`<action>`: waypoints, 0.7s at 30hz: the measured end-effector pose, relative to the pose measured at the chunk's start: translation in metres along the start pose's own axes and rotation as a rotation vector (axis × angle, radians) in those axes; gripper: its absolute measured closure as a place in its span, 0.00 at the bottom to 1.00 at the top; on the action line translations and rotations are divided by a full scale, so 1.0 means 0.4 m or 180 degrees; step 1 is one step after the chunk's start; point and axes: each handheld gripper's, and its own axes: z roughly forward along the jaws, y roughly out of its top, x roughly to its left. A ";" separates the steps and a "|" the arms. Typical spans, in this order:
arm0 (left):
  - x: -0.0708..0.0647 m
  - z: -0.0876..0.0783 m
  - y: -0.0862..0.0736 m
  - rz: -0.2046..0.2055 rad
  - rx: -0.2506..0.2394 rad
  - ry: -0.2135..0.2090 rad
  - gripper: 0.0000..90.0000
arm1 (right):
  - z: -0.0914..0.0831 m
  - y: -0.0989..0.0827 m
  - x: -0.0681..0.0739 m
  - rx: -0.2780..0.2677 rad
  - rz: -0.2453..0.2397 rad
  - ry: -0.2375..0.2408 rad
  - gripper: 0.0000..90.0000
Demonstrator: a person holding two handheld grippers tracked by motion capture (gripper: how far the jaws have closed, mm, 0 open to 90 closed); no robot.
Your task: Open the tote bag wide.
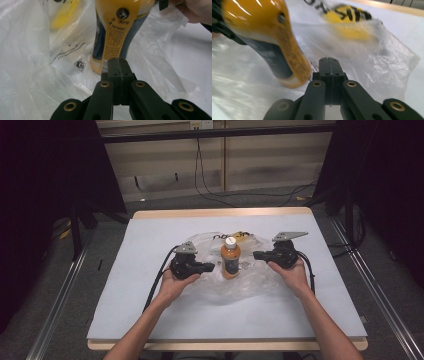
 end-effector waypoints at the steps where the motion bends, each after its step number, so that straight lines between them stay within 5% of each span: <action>1: -0.006 -0.007 0.000 0.0039 -0.0043 0.0000 1.00 | -0.011 0.001 0.004 -0.0057 -0.0010 -0.0022 1.00; 7: -0.039 -0.052 -0.011 0.0165 -0.0205 0.0003 1.00 | -0.078 -0.014 0.034 -0.0347 0.0004 -0.0063 0.97; 17: -0.065 -0.115 -0.035 0.0185 -0.0386 0.0175 0.69 | -0.146 -0.032 0.080 -0.0498 -0.0017 -0.0154 0.40; 21: -0.057 -0.138 -0.055 0.0037 -0.0420 0.0250 0.49 | -0.167 -0.044 0.097 -0.0500 -0.0007 -0.0236 0.24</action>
